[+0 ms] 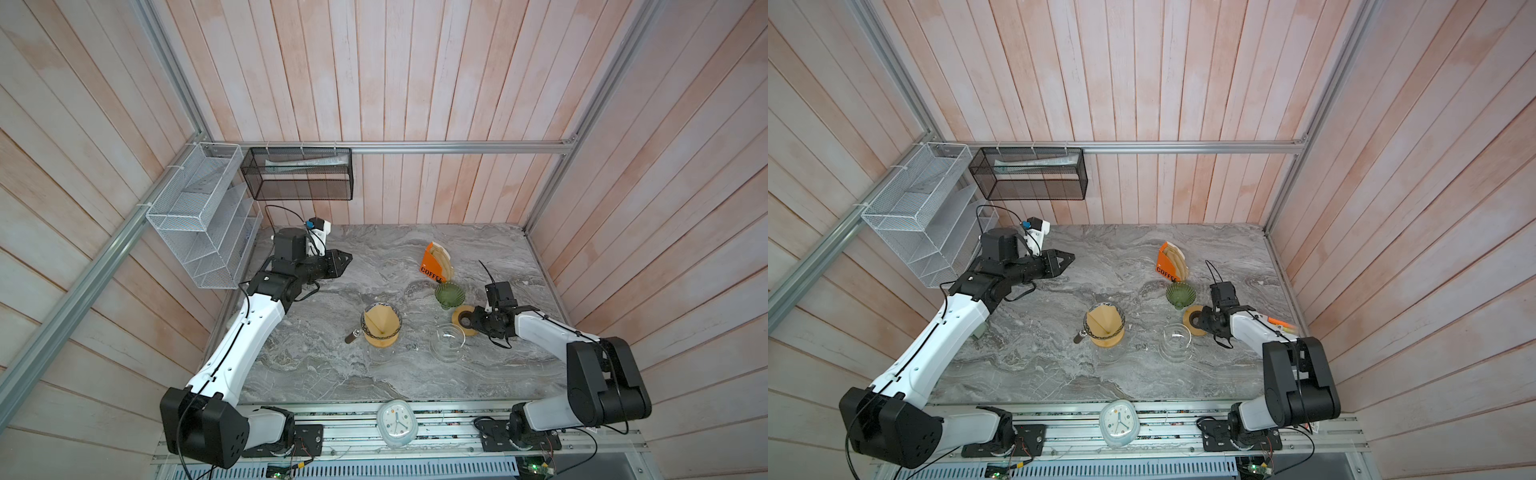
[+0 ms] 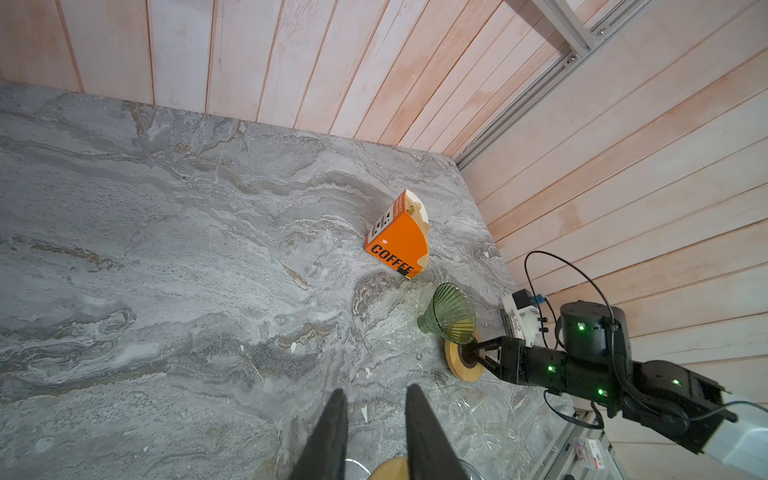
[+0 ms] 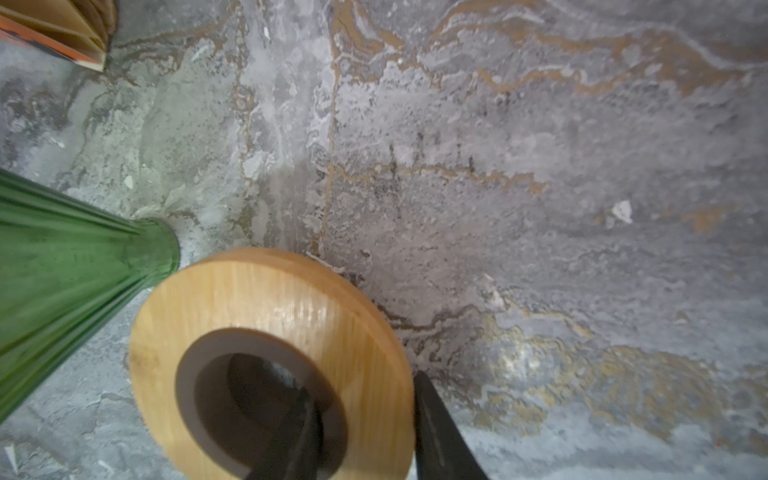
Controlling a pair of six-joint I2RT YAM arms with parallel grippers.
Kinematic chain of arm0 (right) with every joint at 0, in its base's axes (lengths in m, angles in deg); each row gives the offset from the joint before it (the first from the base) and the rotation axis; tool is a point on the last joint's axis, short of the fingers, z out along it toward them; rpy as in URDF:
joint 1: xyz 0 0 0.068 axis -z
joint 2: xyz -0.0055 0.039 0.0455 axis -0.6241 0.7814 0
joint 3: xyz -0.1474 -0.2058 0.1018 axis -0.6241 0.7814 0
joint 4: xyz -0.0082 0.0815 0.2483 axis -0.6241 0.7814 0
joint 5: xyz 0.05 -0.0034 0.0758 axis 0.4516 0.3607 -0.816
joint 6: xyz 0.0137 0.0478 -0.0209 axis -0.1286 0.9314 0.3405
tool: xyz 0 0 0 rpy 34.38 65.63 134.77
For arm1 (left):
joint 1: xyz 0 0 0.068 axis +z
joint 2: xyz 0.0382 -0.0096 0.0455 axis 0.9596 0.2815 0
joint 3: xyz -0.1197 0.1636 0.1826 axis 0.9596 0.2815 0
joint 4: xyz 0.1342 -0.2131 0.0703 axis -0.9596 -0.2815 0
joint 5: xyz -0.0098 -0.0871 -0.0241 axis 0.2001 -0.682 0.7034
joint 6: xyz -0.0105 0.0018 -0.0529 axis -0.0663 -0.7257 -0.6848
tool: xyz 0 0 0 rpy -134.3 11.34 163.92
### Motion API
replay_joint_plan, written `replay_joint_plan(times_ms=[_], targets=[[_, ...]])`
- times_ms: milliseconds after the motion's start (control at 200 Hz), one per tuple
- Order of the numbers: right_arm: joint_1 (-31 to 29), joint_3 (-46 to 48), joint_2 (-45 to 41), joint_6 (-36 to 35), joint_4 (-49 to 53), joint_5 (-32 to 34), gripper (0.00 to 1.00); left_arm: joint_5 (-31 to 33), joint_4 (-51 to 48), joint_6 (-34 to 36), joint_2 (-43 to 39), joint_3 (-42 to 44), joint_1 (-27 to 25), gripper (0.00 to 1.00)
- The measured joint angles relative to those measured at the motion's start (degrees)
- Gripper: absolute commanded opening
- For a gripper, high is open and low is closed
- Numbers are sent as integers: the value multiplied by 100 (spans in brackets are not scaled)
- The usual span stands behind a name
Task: Place the coffee filter in the dripper
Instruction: 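Move the right gripper to the wooden ring and close on its rim, then lift the wooden ring and carry it over the glass carafe with the right gripper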
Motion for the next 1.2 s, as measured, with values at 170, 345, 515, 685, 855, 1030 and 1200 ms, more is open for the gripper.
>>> replay_joint_plan(times_ms=[170, 345, 515, 685, 855, 1030, 1200], targets=[[0, -2, -299, -4, 247, 24, 28, 0, 13, 0, 0, 0, 7, 28], [0, -33, -798, 0, 573, 20, 28, -2, 28, 0, 0, 0, 7, 28], [0, -35, -1276, 2, 940, 22, 29, -17, 55, -7, 0, 7, 7, 28], [0, -136, -1681, 7, 1403, 39, 28, -26, 68, -22, 0, 61, 7, 28], [0, -461, -1939, 7, 1764, 33, 28, -66, 70, -24, 0, 79, 7, 28], [0, -914, -2074, -28, 2144, -33, 28, -85, 66, -17, 0, 79, 7, 28], [-105, -1335, -2135, -87, 2529, -184, 28, -118, 55, 26, 0, 76, 4, 29]])
